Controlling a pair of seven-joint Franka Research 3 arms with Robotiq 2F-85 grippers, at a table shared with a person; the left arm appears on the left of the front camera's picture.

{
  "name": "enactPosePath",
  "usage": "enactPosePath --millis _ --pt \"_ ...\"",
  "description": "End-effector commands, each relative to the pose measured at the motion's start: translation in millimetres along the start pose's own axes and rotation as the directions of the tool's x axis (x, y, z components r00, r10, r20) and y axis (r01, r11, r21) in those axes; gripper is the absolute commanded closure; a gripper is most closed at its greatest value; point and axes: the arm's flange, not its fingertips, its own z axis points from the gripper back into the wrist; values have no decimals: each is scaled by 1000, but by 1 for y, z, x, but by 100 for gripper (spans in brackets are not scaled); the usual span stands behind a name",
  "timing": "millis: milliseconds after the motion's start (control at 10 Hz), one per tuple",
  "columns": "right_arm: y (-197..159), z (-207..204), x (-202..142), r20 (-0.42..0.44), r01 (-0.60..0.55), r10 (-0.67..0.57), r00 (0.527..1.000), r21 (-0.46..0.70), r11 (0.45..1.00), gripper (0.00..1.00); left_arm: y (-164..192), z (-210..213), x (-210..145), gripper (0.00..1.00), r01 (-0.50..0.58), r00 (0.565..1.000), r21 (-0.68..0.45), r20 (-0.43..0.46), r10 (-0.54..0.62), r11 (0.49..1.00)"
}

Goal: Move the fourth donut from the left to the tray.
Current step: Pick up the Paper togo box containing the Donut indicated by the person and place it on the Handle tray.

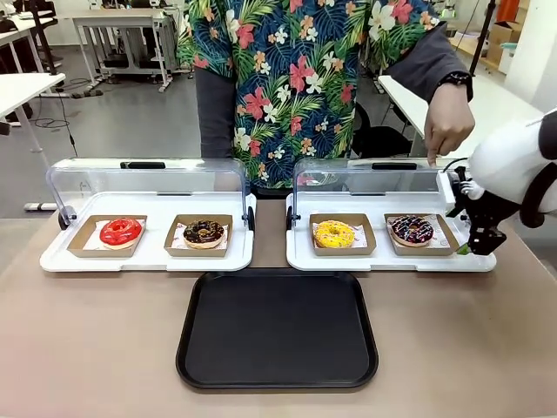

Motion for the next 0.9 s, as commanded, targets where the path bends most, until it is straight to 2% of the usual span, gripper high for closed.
enactPosePath --millis 0,800 --pt "-6 -12 6 -49 14 -15 999 -18 1000 0 -1 1 2 0 1 1000 0 4 -1 1000" --pt "-17 -47 -2 -74 -11 9 997 -29 1000 0 -1 1 2 0 1 1000 0 4 -1 1000"
